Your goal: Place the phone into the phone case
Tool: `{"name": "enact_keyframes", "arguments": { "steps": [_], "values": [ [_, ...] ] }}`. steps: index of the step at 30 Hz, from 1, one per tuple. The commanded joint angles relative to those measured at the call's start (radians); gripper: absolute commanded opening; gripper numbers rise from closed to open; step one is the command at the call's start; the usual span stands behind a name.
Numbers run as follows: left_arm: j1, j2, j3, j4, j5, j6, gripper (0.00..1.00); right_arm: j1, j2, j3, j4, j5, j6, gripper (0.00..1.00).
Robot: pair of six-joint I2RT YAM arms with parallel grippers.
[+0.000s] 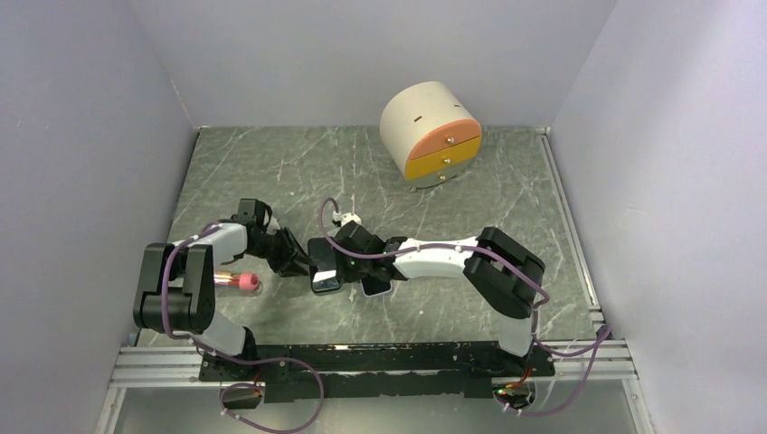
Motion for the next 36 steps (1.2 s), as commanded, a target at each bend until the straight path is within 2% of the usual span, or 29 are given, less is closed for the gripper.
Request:
{"name": "enact_keyframes", "arguments": {
  "steps": [1, 4, 8, 14, 18, 23, 25, 28, 32, 36],
  "values": [
    [0.002, 0.032, -0.013, 0.04, 0.054, -0.004, 0.42, 0.007, 0.028, 0.02, 0.005, 0.006, 0.038, 0.14],
    [0.002, 0.047, -0.005, 0.043, 0.04, 0.003, 0.34, 0.006, 0.017, 0.029, -0.001, 0.012, 0.039, 0.15],
    [0.002, 0.079, 0.017, 0.015, -0.036, 0.013, 0.25, 0.004, -0.038, 0.039, -0.011, 0.028, 0.041, 0.26],
    [0.002, 0.082, 0.036, -0.015, -0.092, 0.022, 0.18, 0.001, -0.067, 0.028, -0.006, 0.01, 0.044, 0.26],
    [0.002, 0.049, 0.024, -0.004, -0.07, 0.012, 0.21, 0.002, -0.041, -0.001, 0.033, -0.033, 0.072, 0.25],
    [0.002, 0.049, 0.016, 0.031, -0.009, -0.013, 0.31, 0.002, -0.004, 0.015, 0.035, -0.068, 0.087, 0.22],
    [0.003, 0.052, 0.021, 0.06, 0.037, -0.021, 0.35, 0.002, -0.017, 0.024, 0.029, -0.067, 0.077, 0.22],
    [0.016, 0.075, 0.05, 0.059, 0.088, -0.023, 0.36, -0.011, -0.064, 0.016, 0.028, -0.063, 0.073, 0.24],
    [0.034, 0.105, 0.12, -0.009, 0.049, 0.015, 0.36, -0.061, -0.111, -0.046, 0.105, -0.087, 0.123, 0.43],
    [0.041, 0.143, 0.168, -0.056, 0.027, 0.043, 0.35, -0.081, -0.091, -0.043, 0.14, -0.113, 0.12, 0.53]
  ]
}}
